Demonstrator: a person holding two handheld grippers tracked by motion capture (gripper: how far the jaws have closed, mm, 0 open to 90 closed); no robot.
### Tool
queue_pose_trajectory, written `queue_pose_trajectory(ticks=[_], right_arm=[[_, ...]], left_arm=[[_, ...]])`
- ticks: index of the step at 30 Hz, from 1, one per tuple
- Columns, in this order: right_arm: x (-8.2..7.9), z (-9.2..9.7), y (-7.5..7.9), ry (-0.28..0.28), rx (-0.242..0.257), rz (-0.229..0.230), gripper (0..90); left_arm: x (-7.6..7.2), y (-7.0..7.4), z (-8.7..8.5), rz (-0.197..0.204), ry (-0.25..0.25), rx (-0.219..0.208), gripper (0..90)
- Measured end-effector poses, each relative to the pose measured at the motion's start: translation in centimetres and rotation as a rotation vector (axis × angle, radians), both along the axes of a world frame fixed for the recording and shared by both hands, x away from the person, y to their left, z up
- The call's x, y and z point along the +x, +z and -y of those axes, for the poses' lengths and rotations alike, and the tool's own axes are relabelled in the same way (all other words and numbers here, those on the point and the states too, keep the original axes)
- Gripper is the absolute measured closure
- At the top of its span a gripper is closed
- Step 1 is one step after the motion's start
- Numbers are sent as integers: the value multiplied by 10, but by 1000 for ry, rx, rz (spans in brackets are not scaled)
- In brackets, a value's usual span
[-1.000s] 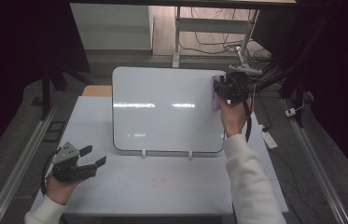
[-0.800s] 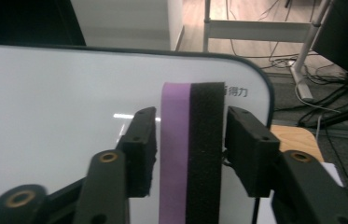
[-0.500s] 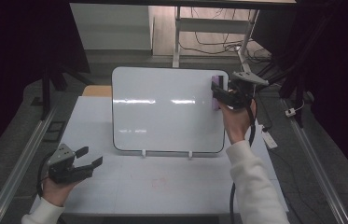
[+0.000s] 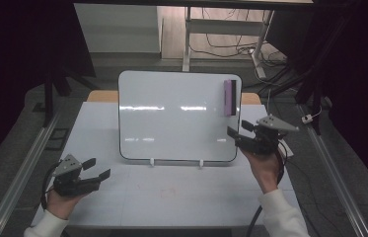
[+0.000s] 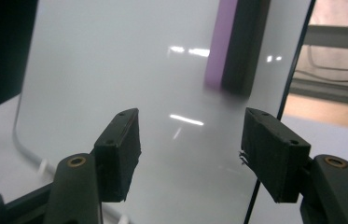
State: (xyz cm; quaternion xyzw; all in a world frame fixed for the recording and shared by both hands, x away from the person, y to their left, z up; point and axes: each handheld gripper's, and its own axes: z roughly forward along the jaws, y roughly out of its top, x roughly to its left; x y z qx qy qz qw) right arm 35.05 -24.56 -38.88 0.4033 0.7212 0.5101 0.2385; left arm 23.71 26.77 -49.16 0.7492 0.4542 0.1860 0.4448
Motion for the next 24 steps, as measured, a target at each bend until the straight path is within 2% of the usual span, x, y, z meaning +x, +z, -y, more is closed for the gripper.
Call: queue_pose_trajectory(ticks=[6,14,18,24], right_arm=[[-24,15,-36,81,-4,-9,358],[-39,31,-75,151,-20,-39,349],[-40,35,-85,163,-38,-47,347],[-41,36,-87,177,-44,-37,347]], left_arm=[[0,-3,1,-11,-7,4,291],[0,-4,3,-23,-29,9,289],[0,-5,6,-28,-42,11,288],[1,-5,5,-32,-50,6,284]])
